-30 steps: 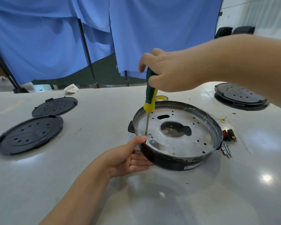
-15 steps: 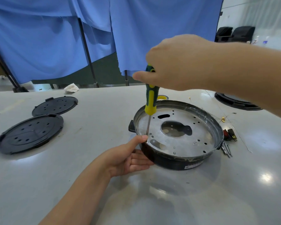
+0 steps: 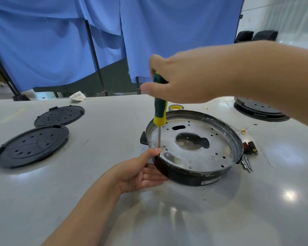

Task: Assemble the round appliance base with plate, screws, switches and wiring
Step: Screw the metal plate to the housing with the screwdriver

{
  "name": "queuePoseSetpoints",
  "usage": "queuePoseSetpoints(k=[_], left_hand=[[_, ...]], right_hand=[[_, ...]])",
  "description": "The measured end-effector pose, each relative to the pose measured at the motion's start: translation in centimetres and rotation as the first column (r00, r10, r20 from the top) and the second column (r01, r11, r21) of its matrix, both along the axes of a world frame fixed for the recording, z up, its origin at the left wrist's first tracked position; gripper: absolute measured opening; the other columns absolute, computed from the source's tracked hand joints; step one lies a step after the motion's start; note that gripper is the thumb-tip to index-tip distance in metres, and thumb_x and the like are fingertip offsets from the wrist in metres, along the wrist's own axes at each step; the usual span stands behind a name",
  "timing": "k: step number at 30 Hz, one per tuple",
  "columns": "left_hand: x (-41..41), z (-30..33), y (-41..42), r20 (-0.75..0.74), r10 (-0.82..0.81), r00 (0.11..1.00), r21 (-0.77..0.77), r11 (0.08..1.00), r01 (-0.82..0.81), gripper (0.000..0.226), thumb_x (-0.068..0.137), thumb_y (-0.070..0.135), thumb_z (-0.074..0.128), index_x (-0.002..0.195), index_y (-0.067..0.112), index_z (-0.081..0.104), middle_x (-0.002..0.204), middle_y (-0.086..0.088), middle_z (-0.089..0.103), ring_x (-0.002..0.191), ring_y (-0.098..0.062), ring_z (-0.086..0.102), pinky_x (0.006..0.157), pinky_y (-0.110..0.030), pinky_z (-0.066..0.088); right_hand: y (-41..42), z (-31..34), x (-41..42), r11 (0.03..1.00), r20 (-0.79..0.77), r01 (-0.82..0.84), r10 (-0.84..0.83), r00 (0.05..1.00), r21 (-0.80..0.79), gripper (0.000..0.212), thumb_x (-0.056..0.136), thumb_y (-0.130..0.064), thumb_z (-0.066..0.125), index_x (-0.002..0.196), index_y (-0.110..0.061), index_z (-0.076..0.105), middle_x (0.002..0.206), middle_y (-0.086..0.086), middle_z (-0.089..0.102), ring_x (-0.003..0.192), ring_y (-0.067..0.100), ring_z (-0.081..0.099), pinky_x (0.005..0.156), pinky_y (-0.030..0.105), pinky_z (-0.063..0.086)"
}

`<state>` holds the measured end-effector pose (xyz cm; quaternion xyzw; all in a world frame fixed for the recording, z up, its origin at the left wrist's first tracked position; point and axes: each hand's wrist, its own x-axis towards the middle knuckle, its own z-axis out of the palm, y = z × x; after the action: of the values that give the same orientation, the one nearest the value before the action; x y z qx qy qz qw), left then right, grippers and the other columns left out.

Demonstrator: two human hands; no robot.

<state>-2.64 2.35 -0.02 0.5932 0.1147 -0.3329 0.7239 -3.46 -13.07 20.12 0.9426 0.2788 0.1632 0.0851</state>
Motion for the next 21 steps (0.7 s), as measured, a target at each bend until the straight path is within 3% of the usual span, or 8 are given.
queuePoseSetpoints(k=[2,6,8,11,13,15,18,21], left_hand=[[0.0,0.0,0.0,0.000,0.003,1.000,0.000,1.000,-0.003,0.077,0.055,0.049,0.075,0.106,-0.007,0.061,0.101,-0.022,0.073,0.093,-0.027,0.073,0.077,-0.032,0.061],[0.0,0.0,0.0,0.000,0.004,1.000,0.002,1.000,-0.004,0.079,0.054,0.049,0.076,0.107,-0.007,0.061,0.101,-0.021,0.074,0.092,-0.026,0.073,0.075,-0.032,0.061],[0.0,0.0,0.0,-0.002,0.003,1.000,0.000,1.000,-0.003,0.079,0.055,0.049,0.076,0.108,-0.007,0.060,0.101,-0.021,0.073,0.093,-0.026,0.073,0.075,-0.032,0.061],[0.1,0.0,0.1,0.001,-0.002,1.000,-0.005,1.000,0.002,0.081,0.054,0.049,0.076,0.108,-0.008,0.060,0.102,-0.022,0.073,0.094,-0.027,0.073,0.076,-0.032,0.061],[0.1,-0.1,0.0,-0.002,0.000,1.000,-0.003,1.000,0.000,0.080,0.053,0.049,0.076,0.107,-0.008,0.060,0.101,-0.022,0.073,0.093,-0.027,0.073,0.075,-0.032,0.061],[0.0,0.0,0.0,-0.009,0.007,1.000,-0.005,1.000,-0.007,0.079,0.053,0.048,0.076,0.107,-0.008,0.060,0.101,-0.022,0.073,0.092,-0.027,0.074,0.074,-0.032,0.061],[0.0,0.0,0.1,-0.006,0.011,1.000,-0.005,1.000,-0.011,0.077,0.056,0.048,0.075,0.106,-0.008,0.060,0.100,-0.022,0.073,0.091,-0.027,0.074,0.072,-0.032,0.061],[0.0,0.0,0.0,-0.011,0.009,1.000,-0.004,1.000,-0.009,0.076,0.057,0.048,0.075,0.106,-0.008,0.060,0.100,-0.023,0.073,0.091,-0.027,0.074,0.072,-0.032,0.061]], right_hand=[[0.3,0.1,-0.1,0.990,-0.157,-0.052,0.073,0.985,0.133,0.023,0.098,-0.038,0.032,0.104,-0.018,0.041,0.082,0.005,0.053,0.059,0.016,0.041,0.051,0.032,0.028],[-0.3,-0.5,0.3,0.980,0.294,0.080,-0.024,0.955,-0.182,0.041,0.101,-0.039,0.029,0.066,-0.020,0.033,0.063,0.005,0.041,0.049,0.019,0.034,0.047,0.026,0.020],[-0.5,-0.6,0.6,0.953,0.325,0.151,-0.060,0.944,-0.263,0.038,0.102,-0.043,0.026,0.070,-0.024,0.033,0.068,0.006,0.043,0.052,0.019,0.038,0.047,0.026,0.021],[-0.5,-0.6,1.4,0.999,-0.126,0.041,-0.044,0.991,-0.023,0.024,0.101,-0.029,0.028,0.117,-0.018,0.042,0.105,0.003,0.044,0.075,0.022,0.044,0.059,0.034,0.036],[-0.5,-0.3,1.3,0.983,-0.300,-0.006,0.061,0.952,0.181,0.026,0.098,-0.020,0.034,0.120,-0.030,0.041,0.099,-0.009,0.043,0.073,0.018,0.047,0.059,0.030,0.036],[-0.7,0.3,1.3,0.987,-0.244,-0.062,0.098,0.965,0.148,0.013,0.097,-0.031,0.043,0.108,-0.027,0.049,0.082,-0.010,0.051,0.066,0.014,0.050,0.053,0.029,0.034],[-0.7,0.8,1.4,0.998,0.052,0.016,-0.013,0.999,-0.061,0.051,0.089,-0.064,0.037,0.071,-0.017,0.046,0.062,0.001,0.047,0.051,0.016,0.042,0.047,0.026,0.026],[-0.3,0.3,1.5,0.991,0.124,0.076,-0.062,0.990,-0.112,0.059,0.090,-0.066,0.028,0.072,-0.012,0.043,0.061,0.003,0.044,0.050,0.017,0.038,0.047,0.026,0.023]])
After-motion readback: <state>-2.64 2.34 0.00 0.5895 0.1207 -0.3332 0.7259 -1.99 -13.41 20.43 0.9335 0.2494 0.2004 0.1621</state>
